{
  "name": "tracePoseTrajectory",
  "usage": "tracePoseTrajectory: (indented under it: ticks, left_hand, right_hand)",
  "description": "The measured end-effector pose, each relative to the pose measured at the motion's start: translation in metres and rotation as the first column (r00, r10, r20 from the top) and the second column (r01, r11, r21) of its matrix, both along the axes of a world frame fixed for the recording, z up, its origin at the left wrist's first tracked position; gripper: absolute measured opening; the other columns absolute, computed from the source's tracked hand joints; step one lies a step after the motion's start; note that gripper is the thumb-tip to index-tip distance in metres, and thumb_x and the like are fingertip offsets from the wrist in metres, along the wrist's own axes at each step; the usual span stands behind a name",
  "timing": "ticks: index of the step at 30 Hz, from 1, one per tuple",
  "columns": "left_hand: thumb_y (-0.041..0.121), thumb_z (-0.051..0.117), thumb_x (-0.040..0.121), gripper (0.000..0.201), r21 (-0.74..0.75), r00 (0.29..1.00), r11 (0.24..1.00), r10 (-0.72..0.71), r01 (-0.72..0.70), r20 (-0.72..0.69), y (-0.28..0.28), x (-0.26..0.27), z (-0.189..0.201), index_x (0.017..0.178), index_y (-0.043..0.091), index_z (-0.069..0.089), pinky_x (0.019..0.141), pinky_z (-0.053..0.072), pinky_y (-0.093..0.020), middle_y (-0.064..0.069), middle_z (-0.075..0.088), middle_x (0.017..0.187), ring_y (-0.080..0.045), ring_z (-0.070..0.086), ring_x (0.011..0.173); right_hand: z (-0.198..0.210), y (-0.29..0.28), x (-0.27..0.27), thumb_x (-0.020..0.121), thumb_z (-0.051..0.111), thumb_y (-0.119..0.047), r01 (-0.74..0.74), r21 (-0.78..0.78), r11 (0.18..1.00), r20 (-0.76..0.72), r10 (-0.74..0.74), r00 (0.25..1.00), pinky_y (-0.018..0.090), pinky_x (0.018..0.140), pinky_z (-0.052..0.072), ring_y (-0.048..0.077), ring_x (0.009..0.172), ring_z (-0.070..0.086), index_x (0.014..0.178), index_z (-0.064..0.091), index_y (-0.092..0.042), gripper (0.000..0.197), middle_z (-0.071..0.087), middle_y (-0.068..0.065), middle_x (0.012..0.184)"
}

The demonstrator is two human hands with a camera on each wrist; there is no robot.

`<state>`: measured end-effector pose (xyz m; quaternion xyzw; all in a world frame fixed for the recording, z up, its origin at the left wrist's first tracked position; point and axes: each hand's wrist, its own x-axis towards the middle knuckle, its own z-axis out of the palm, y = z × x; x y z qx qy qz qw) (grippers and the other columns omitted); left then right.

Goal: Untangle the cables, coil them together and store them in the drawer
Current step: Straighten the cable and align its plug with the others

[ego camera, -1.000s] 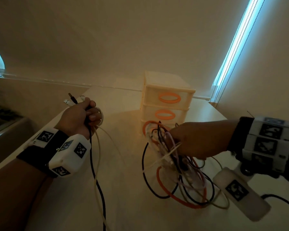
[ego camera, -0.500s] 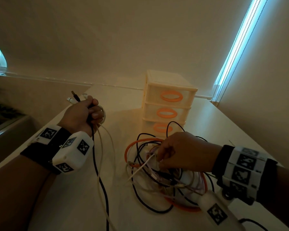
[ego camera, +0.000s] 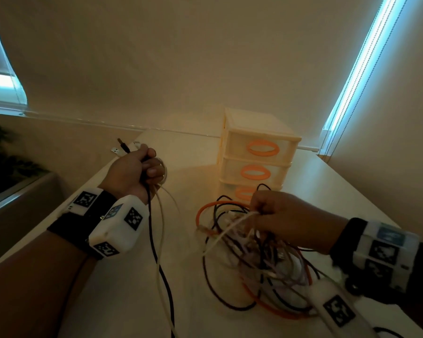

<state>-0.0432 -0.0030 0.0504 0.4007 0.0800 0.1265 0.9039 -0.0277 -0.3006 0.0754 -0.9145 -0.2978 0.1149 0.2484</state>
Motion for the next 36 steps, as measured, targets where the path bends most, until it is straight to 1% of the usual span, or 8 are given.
tracePoseTrajectory:
  ticks: [3,7,13,17,22,28,32,36]
  left_hand:
    - [0.033,0.033,0.110,0.042,-0.011,0.996,0.998,-0.056,0.057,0.065,-0.016,-0.008,0.010,0.075,0.015,0.047,0.039,0.025,-0.019,0.005,0.031,0.055,-0.008,0.032,0.045]
    - [0.034,0.034,0.109,0.040,-0.002,0.967,0.982,-0.185,0.188,0.176,-0.041,-0.018,0.020,0.077,0.015,0.049,0.045,0.031,-0.020,0.004,0.030,0.061,-0.011,0.034,0.052]
    - [0.037,0.037,0.107,0.038,-0.066,0.943,0.975,-0.187,0.212,0.275,-0.041,-0.031,0.035,0.077,0.017,0.050,0.052,0.032,-0.020,0.006,0.032,0.060,-0.009,0.036,0.054]
    - [0.031,0.035,0.109,0.040,-0.170,0.927,0.957,-0.170,0.236,0.334,-0.014,-0.034,0.042,0.075,0.016,0.050,0.044,0.031,-0.016,0.008,0.034,0.055,-0.006,0.037,0.048]
    - [0.020,0.034,0.108,0.032,-0.163,0.789,0.844,-0.385,0.512,0.479,0.026,-0.047,0.054,0.082,0.012,0.052,0.049,0.042,-0.023,-0.001,0.050,0.059,-0.015,0.054,0.056]
    - [0.031,0.037,0.107,0.038,0.315,0.689,0.707,-0.700,0.633,0.187,-0.039,-0.049,0.028,0.079,0.010,0.049,0.096,0.052,-0.047,-0.033,0.062,0.112,-0.043,0.063,0.109]
    - [0.035,0.033,0.110,0.043,0.111,0.797,0.830,-0.557,0.547,0.236,-0.051,-0.042,0.024,0.078,0.010,0.047,0.111,0.043,-0.050,-0.033,0.059,0.124,-0.041,0.061,0.118]
    - [0.037,0.039,0.106,0.042,-0.178,0.913,0.937,-0.227,0.299,0.339,-0.044,-0.039,0.033,0.072,0.014,0.048,0.091,0.058,-0.037,-0.015,0.072,0.101,-0.029,0.072,0.096]
  right_hand:
    - [0.027,-0.005,-0.002,0.085,0.062,0.002,-0.017,0.056,0.998,0.112,0.011,0.994,0.020,0.062,0.052,0.009,0.073,0.062,0.095,0.060,-0.025,0.028,0.066,-0.006,0.094]
    - [0.044,0.035,-0.018,0.091,0.067,-0.010,0.074,0.595,0.800,-0.083,-0.030,0.996,0.030,0.071,0.060,0.020,0.082,0.072,0.106,0.066,-0.013,0.015,0.075,0.009,0.091]
    - [0.015,0.092,-0.019,0.093,0.070,-0.032,0.004,0.457,0.890,-0.216,0.107,0.970,0.042,0.089,0.059,0.015,0.088,0.073,0.114,0.058,-0.017,0.028,0.078,0.001,0.086]
    - [0.017,0.086,-0.012,0.105,0.050,-0.022,-0.002,0.552,0.834,-0.441,0.295,0.848,0.034,0.065,0.056,0.019,0.056,0.057,0.099,0.062,-0.005,0.021,0.053,0.001,0.060]
    - [0.027,0.053,0.013,0.103,0.053,-0.024,-0.010,0.273,0.962,-0.286,0.091,0.954,0.024,0.047,0.035,0.011,0.048,0.037,0.087,0.067,-0.010,0.026,0.042,0.000,0.061]
    - [0.053,0.063,0.022,0.102,0.055,-0.026,0.208,0.637,0.742,-0.119,-0.172,0.978,0.026,0.045,0.026,0.015,0.044,0.028,0.084,0.067,-0.010,0.027,0.034,0.003,0.057]
    - [0.056,0.067,-0.011,0.101,0.059,-0.022,-0.057,0.668,0.742,0.066,0.018,0.998,0.020,0.042,0.039,0.003,0.038,0.045,0.085,0.070,-0.009,0.023,0.051,-0.010,0.046]
    - [0.036,0.056,-0.022,0.096,0.063,-0.035,-0.273,0.274,0.922,0.335,0.175,0.926,0.024,0.060,0.054,0.006,0.066,0.064,0.094,0.075,-0.027,0.015,0.070,-0.009,0.077]
